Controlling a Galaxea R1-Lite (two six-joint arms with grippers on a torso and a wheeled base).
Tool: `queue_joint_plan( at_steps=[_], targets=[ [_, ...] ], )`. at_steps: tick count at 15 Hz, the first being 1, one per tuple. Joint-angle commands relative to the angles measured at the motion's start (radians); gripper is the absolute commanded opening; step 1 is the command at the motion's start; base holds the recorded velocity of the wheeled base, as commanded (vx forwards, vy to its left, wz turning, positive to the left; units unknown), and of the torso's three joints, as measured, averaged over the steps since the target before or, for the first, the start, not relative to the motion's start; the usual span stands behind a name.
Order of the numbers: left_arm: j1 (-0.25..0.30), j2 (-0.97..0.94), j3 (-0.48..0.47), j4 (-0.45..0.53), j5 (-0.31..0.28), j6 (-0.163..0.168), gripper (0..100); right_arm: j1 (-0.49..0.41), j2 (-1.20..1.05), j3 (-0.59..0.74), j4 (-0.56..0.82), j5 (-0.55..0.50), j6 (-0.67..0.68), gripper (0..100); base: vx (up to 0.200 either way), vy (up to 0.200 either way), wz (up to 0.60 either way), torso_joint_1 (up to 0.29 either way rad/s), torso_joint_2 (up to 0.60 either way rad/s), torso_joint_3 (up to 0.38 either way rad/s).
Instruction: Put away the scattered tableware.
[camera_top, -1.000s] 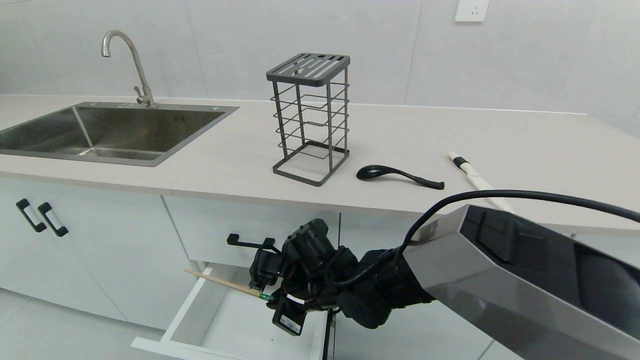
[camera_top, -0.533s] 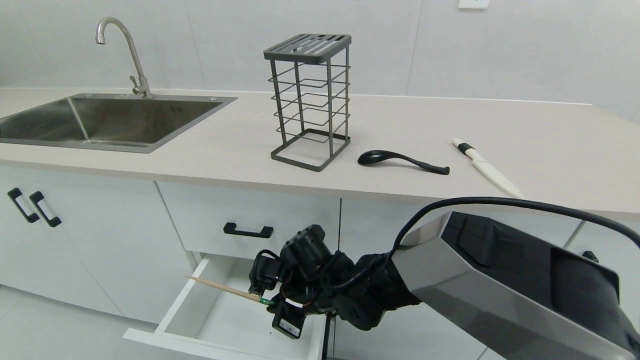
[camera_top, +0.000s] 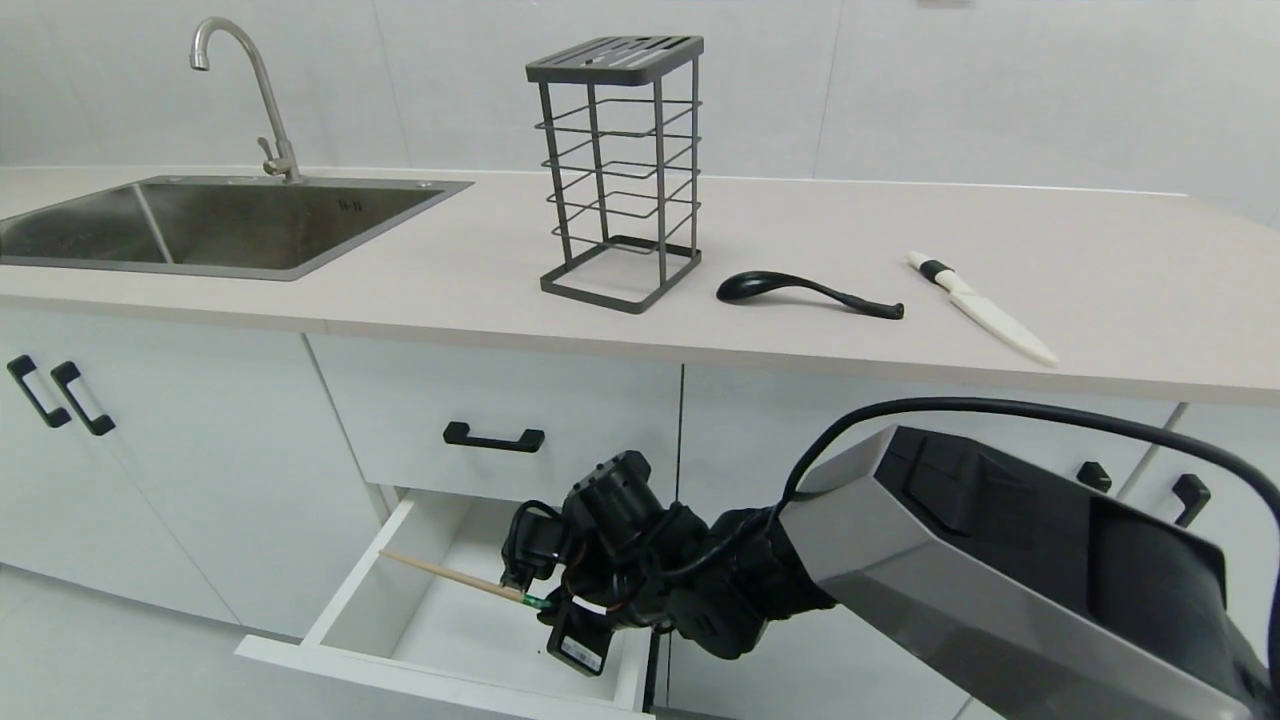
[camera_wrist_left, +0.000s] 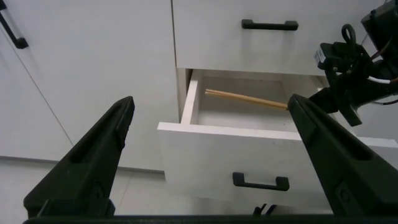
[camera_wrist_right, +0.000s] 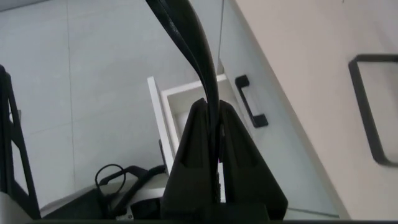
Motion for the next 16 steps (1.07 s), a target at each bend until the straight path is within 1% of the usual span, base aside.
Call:
queue_joint_plan(
  at_steps=[1, 10, 14, 16],
  targets=[
    [0.000, 0.001, 0.000, 0.000, 0.000, 0.000, 100, 0.000, 0.011, -0.006, 0.000, 0.001, -0.002, 0, 0.000, 0.000, 0.00, -0.032, 0.12, 0.036],
    [0.000, 0.001, 0.000, 0.000, 0.000, 0.000, 100, -0.006, 0.078, -0.084, 0.002, -0.004, -0.001, 0, 0.000, 0.000, 0.00, -0.002, 0.01, 0.011],
    [0.000, 0.001, 0.000, 0.000, 0.000, 0.000, 100, -0.005, 0.092, -0.129, 0.023, -0.004, -0.002, 0, 0.000, 0.000, 0.00, -0.152, 0.20, 0.041],
    [0.002, 0.001, 0.000, 0.000, 0.000, 0.000, 100, -0.005, 0.100, -0.147, 0.025, -0.004, -0.004, 0, 0.000, 0.000, 0.00, -0.039, 0.19, 0.029]
  ],
)
